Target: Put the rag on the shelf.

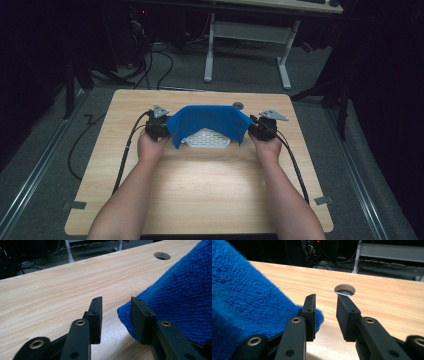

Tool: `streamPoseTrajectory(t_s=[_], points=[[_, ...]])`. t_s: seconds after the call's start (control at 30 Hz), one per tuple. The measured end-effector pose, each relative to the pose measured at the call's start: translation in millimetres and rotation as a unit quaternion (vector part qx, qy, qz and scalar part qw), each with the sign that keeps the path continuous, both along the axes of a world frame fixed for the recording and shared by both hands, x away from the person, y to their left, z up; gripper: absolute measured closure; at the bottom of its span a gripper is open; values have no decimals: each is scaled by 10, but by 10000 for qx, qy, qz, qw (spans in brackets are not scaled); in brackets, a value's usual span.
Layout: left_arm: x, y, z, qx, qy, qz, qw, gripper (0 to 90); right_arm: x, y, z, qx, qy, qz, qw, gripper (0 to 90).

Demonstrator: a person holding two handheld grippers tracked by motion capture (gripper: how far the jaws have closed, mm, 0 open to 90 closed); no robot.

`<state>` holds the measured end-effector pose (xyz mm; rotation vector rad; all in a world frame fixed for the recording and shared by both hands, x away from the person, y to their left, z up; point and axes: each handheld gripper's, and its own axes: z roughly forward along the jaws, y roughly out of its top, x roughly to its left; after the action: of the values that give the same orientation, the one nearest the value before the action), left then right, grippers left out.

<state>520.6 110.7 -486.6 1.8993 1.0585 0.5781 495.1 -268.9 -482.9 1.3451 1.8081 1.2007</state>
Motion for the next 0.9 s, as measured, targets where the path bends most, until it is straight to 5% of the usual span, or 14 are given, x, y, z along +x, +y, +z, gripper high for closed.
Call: streamPoseTrajectory(t_s=[0.37, 0.9], points=[[-38, 60, -15, 138, 75, 281, 9995, 484, -63, -74, 118, -8, -56, -117, 9999, 612], [-140, 188, -208, 251, 195, 470, 9984, 457, -162, -158, -34, -143, 24, -228, 9996, 603]])
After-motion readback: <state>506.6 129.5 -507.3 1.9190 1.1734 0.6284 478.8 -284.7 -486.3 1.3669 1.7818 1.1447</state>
